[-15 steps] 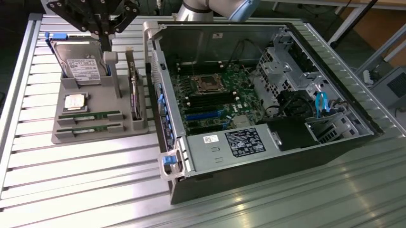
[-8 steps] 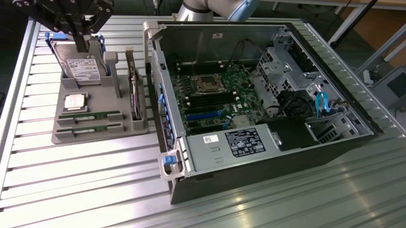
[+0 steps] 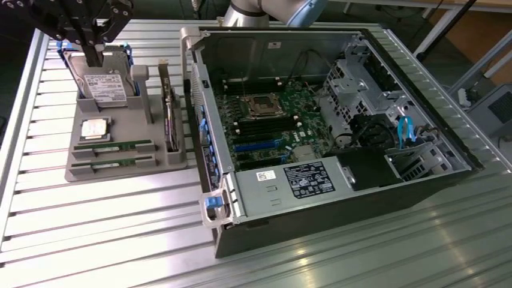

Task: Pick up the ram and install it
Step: 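Reach for the ram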

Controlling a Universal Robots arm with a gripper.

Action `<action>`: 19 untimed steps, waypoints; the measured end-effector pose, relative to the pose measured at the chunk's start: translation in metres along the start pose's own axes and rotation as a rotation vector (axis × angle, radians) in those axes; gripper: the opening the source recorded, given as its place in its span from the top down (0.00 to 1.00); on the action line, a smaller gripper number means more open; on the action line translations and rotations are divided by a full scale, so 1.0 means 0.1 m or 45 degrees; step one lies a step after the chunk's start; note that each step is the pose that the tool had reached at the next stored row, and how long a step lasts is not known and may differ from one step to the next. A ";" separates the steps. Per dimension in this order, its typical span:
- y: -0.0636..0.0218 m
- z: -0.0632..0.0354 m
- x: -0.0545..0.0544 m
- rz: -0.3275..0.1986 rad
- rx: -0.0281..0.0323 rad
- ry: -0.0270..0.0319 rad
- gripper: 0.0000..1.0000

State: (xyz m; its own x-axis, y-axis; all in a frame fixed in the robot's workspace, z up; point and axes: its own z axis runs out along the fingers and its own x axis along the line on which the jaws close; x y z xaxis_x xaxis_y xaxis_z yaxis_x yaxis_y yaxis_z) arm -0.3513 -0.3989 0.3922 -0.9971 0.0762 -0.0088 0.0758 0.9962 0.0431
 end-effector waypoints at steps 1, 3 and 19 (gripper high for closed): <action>0.000 0.005 0.00 0.000 0.0001 0.0004 0.91; -0.003 0.067 0.00 0.001 0.0012 0.0150 0.91; -0.007 0.150 0.01 -0.001 -0.0023 0.0040 0.91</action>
State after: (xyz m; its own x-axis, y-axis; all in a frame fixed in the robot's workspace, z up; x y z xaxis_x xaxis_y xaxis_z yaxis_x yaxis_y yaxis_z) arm -0.3517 -0.3990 0.3771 -0.9972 0.0750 -0.0057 0.0747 0.9962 0.0449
